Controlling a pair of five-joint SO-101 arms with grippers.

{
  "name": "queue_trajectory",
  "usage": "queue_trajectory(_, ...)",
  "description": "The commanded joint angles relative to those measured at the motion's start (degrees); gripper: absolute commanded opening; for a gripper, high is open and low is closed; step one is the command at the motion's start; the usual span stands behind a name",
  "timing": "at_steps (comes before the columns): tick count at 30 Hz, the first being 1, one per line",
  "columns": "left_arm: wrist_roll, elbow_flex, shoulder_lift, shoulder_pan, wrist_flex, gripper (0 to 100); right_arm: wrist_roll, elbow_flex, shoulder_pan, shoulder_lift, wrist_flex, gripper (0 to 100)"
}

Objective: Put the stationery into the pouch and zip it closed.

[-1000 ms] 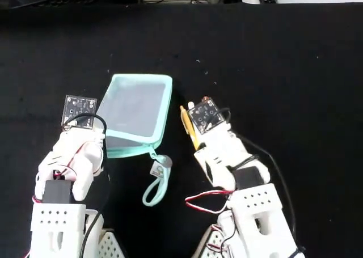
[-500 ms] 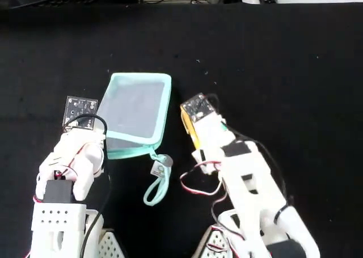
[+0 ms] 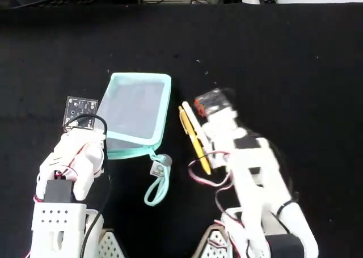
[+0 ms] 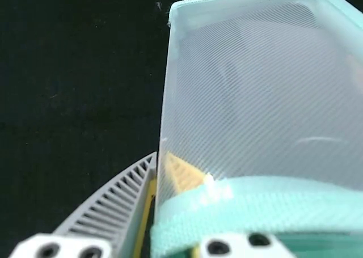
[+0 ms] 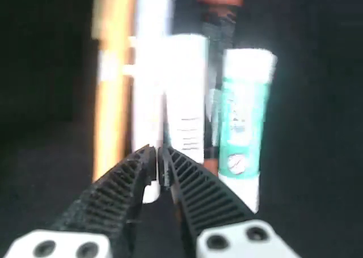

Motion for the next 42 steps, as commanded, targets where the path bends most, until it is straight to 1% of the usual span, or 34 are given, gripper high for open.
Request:
queue_trajectory(1,0.4,0.2,-0.2,-0.8,-0.4,3,-0.3,-3.7,4.9,0.0,0.1,2.9)
queue_trajectory(3,0.4,0.2,-0.2,-0.8,-0.4,3,-0.3,-4.3,3.1,0.0,1.7,4.1)
queue_trajectory(8,0.4,0.2,-0.2,-0.8,-0.4,3,-0.3,-9.1,-7.1,0.0,9.8,16.2)
queue_trajectory(12,0.4,0.2,-0.2,-0.8,-0.4,3,-0.6,-10.3,-15.1,0.0,11.1,13.0)
queue_trajectory(15,0.4,0.2,-0.2,-0.8,-0.4,3,-0.7,-8.0,-18.5,0.1,8.8,12.4)
queue_trajectory(22,0.4,0.2,-0.2,-0.8,-0.4,3,-0.4,-3.1,-17.7,0.6,2.1,12.4)
queue_trajectory(32,0.4,0.2,-0.2,-1.0,-0.4,3,-0.4,-2.8,-17.6,1.1,1.3,12.4)
queue_trajectory(37,0.4,0.2,-0.2,-0.9,-0.4,3,-0.4,-5.5,-17.5,9.4,0.5,12.4)
queue_trajectory(42,0.4,0.2,-0.2,-1.2,-0.3,3,-0.4,-12.7,-15.1,19.1,2.9,12.4)
